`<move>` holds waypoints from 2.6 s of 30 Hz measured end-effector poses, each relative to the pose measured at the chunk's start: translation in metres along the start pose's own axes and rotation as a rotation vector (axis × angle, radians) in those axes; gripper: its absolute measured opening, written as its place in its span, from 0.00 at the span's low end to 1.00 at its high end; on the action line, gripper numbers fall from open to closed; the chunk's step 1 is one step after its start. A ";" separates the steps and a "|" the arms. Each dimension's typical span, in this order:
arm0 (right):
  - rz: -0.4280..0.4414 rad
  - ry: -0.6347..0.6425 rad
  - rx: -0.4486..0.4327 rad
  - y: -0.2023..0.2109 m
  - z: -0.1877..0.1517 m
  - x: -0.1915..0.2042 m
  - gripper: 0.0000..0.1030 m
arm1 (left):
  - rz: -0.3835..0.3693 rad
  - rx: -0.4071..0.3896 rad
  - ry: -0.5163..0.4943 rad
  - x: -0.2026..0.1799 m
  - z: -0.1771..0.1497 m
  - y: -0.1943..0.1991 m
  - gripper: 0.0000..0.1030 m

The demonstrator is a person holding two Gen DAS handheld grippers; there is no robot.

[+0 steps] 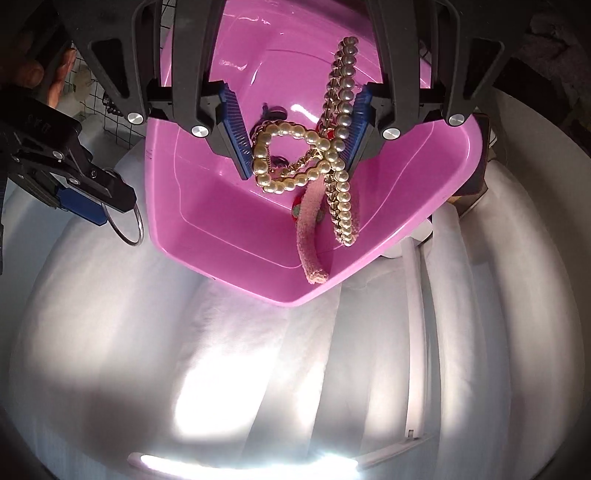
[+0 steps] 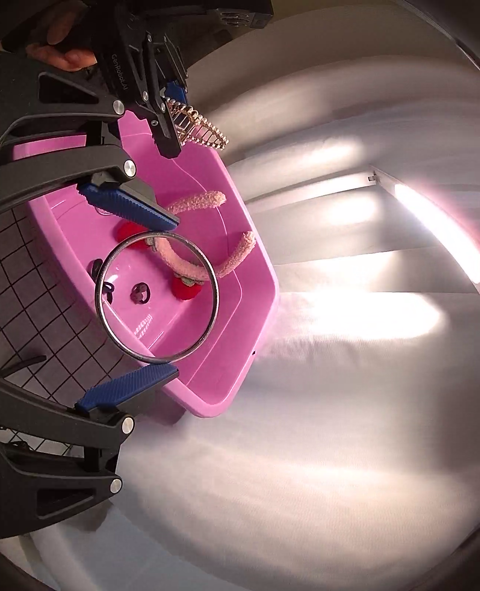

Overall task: Organize jewelry
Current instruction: 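Carry the pearl claw in the left tool while the right tool carries the ring to the basin, then open the left tool over the basin while the right tool releases the ring, then move both open tools from the basin back over the table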

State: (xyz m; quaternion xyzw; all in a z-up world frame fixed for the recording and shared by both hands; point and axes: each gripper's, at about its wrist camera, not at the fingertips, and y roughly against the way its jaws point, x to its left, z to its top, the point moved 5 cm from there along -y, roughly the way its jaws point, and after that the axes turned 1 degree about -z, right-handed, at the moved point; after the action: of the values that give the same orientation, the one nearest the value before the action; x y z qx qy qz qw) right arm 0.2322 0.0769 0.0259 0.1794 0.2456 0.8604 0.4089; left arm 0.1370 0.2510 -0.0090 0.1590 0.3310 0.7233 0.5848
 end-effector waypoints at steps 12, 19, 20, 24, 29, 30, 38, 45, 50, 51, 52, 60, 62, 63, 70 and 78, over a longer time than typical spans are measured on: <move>0.007 0.044 0.270 -0.089 0.001 0.021 0.69 | 0.021 0.189 0.069 0.028 -0.006 -0.056 0.46; 0.003 0.056 0.356 -0.115 -0.004 0.024 0.69 | 0.031 0.261 0.072 0.034 -0.013 -0.071 0.46; 0.001 0.056 0.365 -0.118 -0.004 0.024 0.69 | 0.041 0.268 0.069 0.034 -0.014 -0.072 0.46; -0.005 0.050 0.380 -0.125 -0.003 0.023 0.70 | 0.042 0.289 0.075 0.036 -0.016 -0.073 0.51; -0.013 0.022 0.384 -0.126 0.000 0.021 0.70 | 0.078 0.239 0.028 0.032 -0.008 -0.063 0.80; -0.017 0.016 0.381 -0.126 0.000 0.020 0.70 | 0.078 0.241 0.028 0.032 -0.008 -0.062 0.80; -0.025 -0.004 0.362 -0.119 0.002 0.017 0.70 | 0.083 0.244 0.044 0.037 -0.010 -0.059 0.80; -0.028 0.001 0.357 -0.113 0.001 0.018 0.70 | 0.080 0.237 0.038 0.033 -0.014 -0.054 0.80; -0.026 0.000 0.351 -0.110 0.000 0.018 0.70 | 0.079 0.228 0.043 0.033 -0.015 -0.048 0.80; -0.027 0.004 0.348 -0.109 0.000 0.018 0.70 | 0.080 0.226 0.044 0.033 -0.016 -0.047 0.80; -0.028 0.007 0.347 -0.108 0.000 0.018 0.70 | 0.080 0.225 0.045 0.033 -0.016 -0.046 0.80; -0.015 0.013 0.331 -0.097 0.002 0.023 0.70 | 0.096 0.205 0.045 0.031 -0.018 -0.032 0.80; -0.021 0.020 0.318 -0.091 0.004 0.025 0.70 | 0.100 0.194 0.045 0.032 -0.017 -0.027 0.80; -0.018 0.019 0.308 -0.087 0.005 0.026 0.70 | 0.104 0.187 0.045 0.032 -0.017 -0.023 0.80; -0.007 -0.004 0.261 -0.058 0.000 0.029 0.70 | 0.137 0.128 0.050 0.029 -0.017 -0.002 0.84; -0.009 -0.102 0.211 -0.009 -0.026 -0.004 0.70 | 0.121 0.076 0.028 -0.006 -0.019 0.020 0.86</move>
State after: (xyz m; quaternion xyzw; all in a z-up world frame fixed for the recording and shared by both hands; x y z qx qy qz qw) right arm 0.2265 0.0715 -0.0007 0.2636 0.3145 0.8178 0.4036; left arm 0.1116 0.2379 -0.0084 0.1908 0.3562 0.7464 0.5288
